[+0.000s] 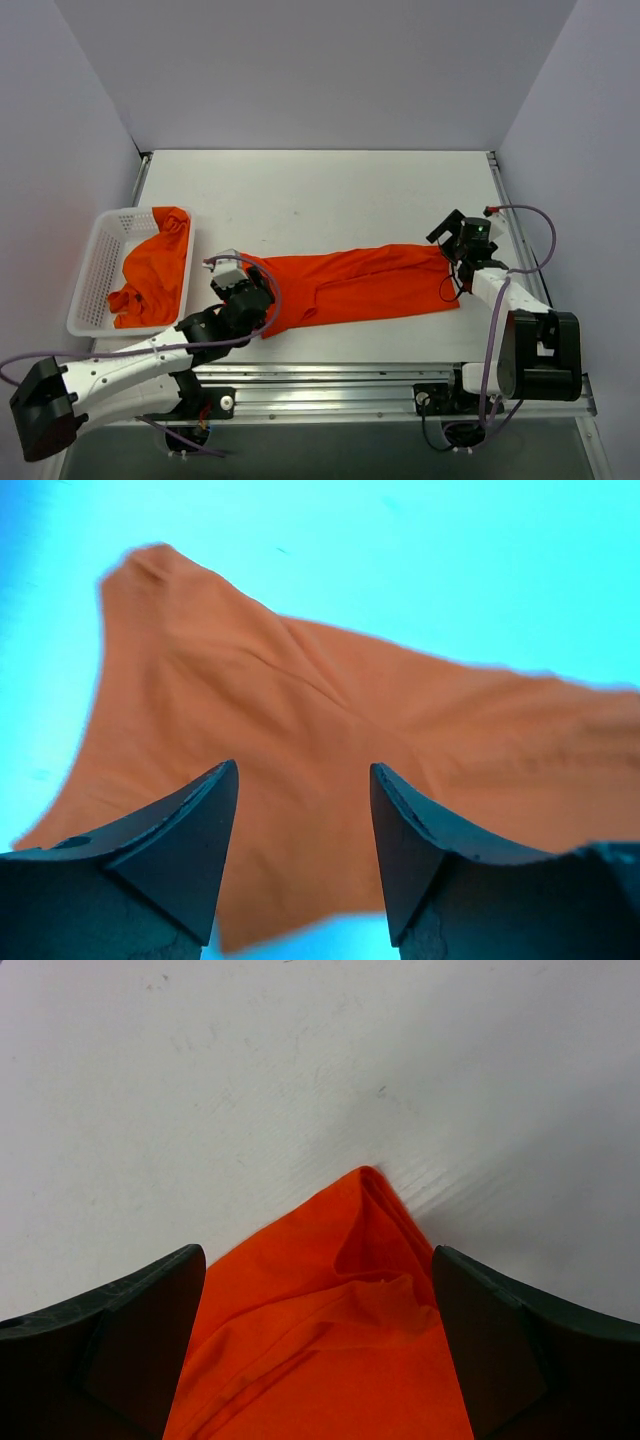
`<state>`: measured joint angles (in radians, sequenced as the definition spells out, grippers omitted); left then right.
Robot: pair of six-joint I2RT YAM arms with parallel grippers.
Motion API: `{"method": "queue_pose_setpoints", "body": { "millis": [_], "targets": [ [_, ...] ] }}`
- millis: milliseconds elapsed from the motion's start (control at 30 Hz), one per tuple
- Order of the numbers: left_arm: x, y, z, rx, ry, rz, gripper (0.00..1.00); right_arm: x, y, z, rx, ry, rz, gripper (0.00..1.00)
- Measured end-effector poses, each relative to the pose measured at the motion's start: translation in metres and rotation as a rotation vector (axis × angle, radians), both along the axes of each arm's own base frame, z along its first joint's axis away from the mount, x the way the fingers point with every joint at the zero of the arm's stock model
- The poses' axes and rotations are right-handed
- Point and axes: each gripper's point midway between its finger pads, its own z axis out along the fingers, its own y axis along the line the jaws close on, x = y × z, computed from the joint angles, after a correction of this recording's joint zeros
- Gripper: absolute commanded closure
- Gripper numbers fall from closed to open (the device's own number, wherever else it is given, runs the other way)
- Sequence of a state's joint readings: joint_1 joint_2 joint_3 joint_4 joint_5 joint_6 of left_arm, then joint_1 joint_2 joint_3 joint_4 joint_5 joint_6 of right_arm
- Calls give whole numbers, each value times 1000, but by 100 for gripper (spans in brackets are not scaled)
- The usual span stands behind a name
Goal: Fold and stack the t-shirts
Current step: Fold the tshirt
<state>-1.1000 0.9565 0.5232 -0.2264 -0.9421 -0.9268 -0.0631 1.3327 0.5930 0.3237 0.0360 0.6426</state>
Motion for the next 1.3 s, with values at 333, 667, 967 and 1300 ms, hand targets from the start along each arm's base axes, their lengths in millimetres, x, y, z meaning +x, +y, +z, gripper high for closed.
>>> {"method": "queue_pose_setpoints", "body": {
  "millis": [333, 667, 967, 1300],
  "targets": [
    [63, 78, -103, 58, 246, 247, 43, 3, 28, 11, -2, -42, 77, 8],
    [121, 61, -105, -38, 190, 258, 48, 3, 31, 11, -8, -41, 81, 8],
    [169, 72, -107, -90, 197, 300, 72, 4, 29, -1, -18, -10, 72, 8],
    [244, 56, -100, -107, 237, 271, 98, 2, 31, -6, -19, 3, 70, 8]
  ]
}}
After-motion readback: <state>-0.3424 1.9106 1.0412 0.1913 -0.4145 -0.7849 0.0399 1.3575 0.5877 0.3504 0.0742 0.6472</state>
